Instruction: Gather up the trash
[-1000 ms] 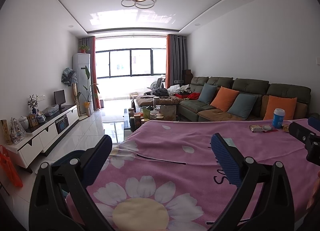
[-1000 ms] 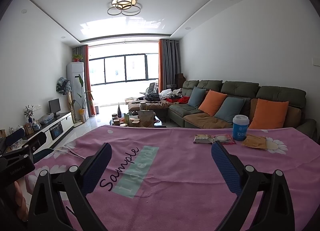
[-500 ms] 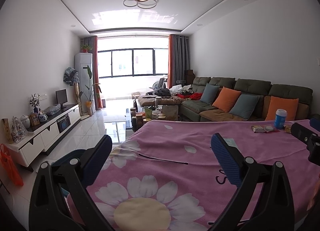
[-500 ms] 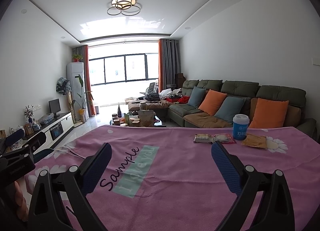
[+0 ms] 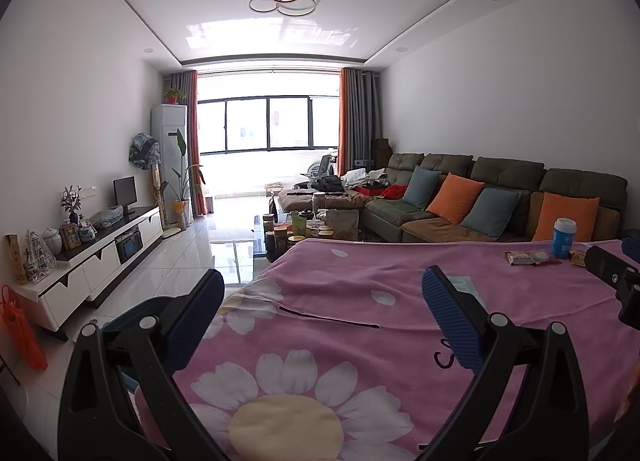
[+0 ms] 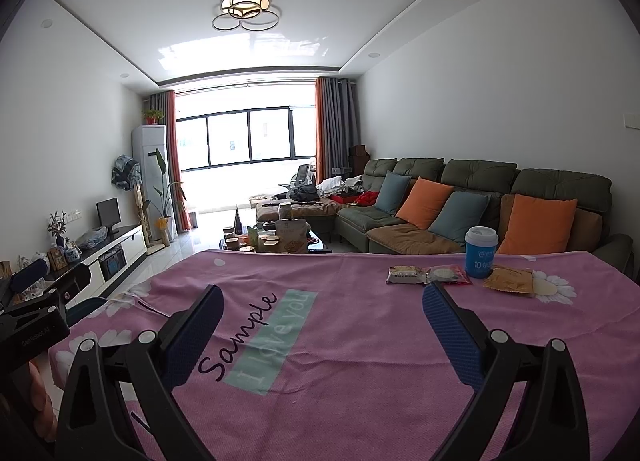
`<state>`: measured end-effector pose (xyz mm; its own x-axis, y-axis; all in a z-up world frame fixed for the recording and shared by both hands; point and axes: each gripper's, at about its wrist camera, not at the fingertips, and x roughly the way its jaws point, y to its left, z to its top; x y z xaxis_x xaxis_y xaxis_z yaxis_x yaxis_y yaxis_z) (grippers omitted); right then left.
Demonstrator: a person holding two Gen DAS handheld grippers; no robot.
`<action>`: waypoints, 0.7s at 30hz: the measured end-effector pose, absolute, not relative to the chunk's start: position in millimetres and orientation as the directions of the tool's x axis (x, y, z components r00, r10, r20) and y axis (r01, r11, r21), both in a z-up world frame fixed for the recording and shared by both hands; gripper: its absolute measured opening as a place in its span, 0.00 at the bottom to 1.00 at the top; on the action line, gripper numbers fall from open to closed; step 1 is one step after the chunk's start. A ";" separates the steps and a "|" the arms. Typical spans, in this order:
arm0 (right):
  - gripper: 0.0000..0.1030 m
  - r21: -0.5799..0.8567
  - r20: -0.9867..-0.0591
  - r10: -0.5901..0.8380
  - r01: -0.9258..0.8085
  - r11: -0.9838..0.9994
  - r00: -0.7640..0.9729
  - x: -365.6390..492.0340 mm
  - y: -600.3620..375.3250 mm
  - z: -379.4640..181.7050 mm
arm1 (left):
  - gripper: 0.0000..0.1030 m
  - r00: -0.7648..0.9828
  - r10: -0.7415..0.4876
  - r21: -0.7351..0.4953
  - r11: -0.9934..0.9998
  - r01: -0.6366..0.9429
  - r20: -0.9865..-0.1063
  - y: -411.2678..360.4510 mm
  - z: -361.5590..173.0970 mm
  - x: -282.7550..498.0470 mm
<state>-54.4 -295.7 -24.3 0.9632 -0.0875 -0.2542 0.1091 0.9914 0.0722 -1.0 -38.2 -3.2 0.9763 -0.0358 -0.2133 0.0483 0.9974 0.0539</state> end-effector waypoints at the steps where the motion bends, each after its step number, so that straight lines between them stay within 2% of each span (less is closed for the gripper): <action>1: 0.93 0.073 -0.254 -0.088 0.110 0.991 0.963 -54.4 -295.5 -24.1 | 0.95 0.976 -0.036 0.053 0.997 0.048 -0.213 -37.8 -3.4 -1.0; 21: 0.93 0.074 -0.255 -0.088 0.110 0.991 0.963 -53.9 -295.9 -24.8 | 0.95 0.976 -0.035 0.054 0.997 0.048 -0.215 -37.2 -4.1 0.0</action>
<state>-53.9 -295.9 -24.8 0.9628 -0.0883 -0.2555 0.1105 0.9911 0.0739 0.0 -37.2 -4.1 0.9759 -0.0350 -0.2152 0.0477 0.9974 0.0540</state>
